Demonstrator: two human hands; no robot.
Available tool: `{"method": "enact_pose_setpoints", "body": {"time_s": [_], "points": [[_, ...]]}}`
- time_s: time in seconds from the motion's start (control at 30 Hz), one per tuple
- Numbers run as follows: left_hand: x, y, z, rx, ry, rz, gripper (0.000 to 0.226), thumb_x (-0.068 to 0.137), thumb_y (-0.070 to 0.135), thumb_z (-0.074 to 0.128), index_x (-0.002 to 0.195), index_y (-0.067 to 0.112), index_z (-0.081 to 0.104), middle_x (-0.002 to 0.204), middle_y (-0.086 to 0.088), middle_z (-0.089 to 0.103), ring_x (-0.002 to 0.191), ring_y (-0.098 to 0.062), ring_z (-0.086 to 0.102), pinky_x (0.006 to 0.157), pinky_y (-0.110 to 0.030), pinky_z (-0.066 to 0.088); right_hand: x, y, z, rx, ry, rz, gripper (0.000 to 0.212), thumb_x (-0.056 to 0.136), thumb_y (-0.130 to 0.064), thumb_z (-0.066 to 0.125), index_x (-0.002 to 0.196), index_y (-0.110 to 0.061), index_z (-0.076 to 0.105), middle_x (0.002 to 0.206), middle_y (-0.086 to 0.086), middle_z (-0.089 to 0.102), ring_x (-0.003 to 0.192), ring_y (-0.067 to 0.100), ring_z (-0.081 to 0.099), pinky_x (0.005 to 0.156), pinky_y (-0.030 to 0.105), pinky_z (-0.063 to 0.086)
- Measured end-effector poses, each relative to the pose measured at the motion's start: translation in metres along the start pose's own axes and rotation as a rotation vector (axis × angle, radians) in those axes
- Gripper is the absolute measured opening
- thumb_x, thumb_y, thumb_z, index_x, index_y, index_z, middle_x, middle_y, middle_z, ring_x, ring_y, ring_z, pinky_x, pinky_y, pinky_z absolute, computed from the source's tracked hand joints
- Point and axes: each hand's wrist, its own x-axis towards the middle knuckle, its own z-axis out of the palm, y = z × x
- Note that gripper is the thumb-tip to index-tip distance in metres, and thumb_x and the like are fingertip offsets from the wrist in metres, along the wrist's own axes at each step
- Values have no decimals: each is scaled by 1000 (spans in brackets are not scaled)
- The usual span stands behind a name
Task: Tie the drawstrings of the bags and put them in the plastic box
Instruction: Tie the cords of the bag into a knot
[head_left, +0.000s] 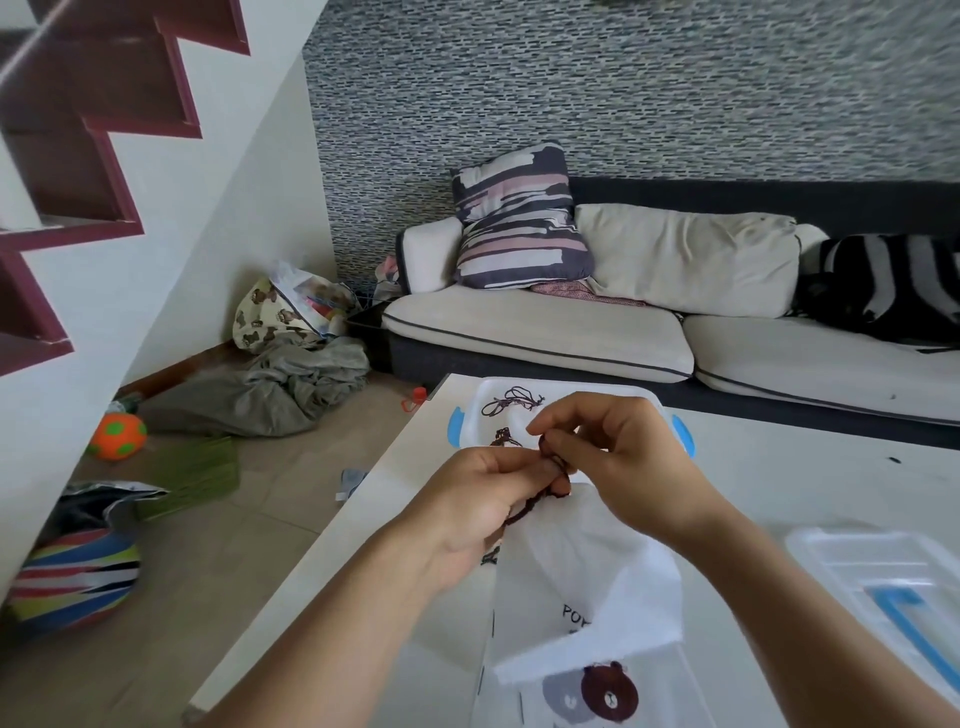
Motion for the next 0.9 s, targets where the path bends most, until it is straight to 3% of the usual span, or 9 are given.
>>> {"method": "enact_pose_setpoints", "body": {"time_s": [0.13,0.27,0.4,0.53,0.6,0.67,0.73,0.8,0.9], "points": [[0,1,0,-143,-71,-61,29,97,17,61,70,14,73,76,-2,64,65,-14,59,63,-23,50,1,-2,0,72,-2,41,21,93,3,61,90,-13,74,73,-3,71,64,13,65,67,19,54],[-1,1,2,-243,-116,-92,19,96,15,60,82,9,71,75,2,69,66,-10,66,64,-22,54,0,-3,0,135,62,129,23,91,7,57,88,-10,73,66,-1,67,57,11,63,61,16,51],[-1,0,1,-204,-132,-52,13,80,24,71,75,14,76,77,0,68,70,-13,63,71,-24,52,-1,-4,0,30,67,119,21,89,5,60,87,-11,74,65,4,66,45,2,54,55,14,48],[-1,-1,3,-9,-82,17,23,77,40,80,78,16,79,86,-14,62,80,-25,48,81,-37,37,0,-2,-4,-90,9,38,19,89,-1,68,87,-17,78,68,-12,70,47,5,50,54,11,43],[-1,-4,5,26,-73,40,16,89,27,73,79,15,78,79,-6,68,64,-14,54,71,-21,41,1,1,-6,-143,-23,38,17,89,-5,70,88,-19,79,63,-16,69,50,7,54,56,14,45],[-1,-5,8,54,-48,59,15,94,14,67,82,12,76,73,2,70,51,0,56,56,-10,41,1,1,-7,-113,-55,54,16,88,-6,72,88,-21,80,64,-8,72,54,13,57,59,20,49],[-1,-6,11,85,-7,78,15,94,13,66,84,12,77,73,3,70,53,1,58,56,-10,42,1,1,-7,-61,-66,55,17,88,-5,73,91,-20,81,73,-2,76,59,20,59,60,20,50],[0,-6,11,63,49,80,20,94,15,67,76,14,76,73,3,70,58,-2,59,62,-15,43,1,-1,-8,-45,-50,50,19,88,-5,73,96,-21,80,78,-6,76,61,13,60,57,11,45],[5,-3,5,-113,160,40,22,92,13,68,72,12,76,79,-2,74,72,-12,67,71,-22,53,0,-1,-9,-80,25,29,22,89,-10,74,100,-29,78,57,-9,62,46,5,44,49,11,35]]}}
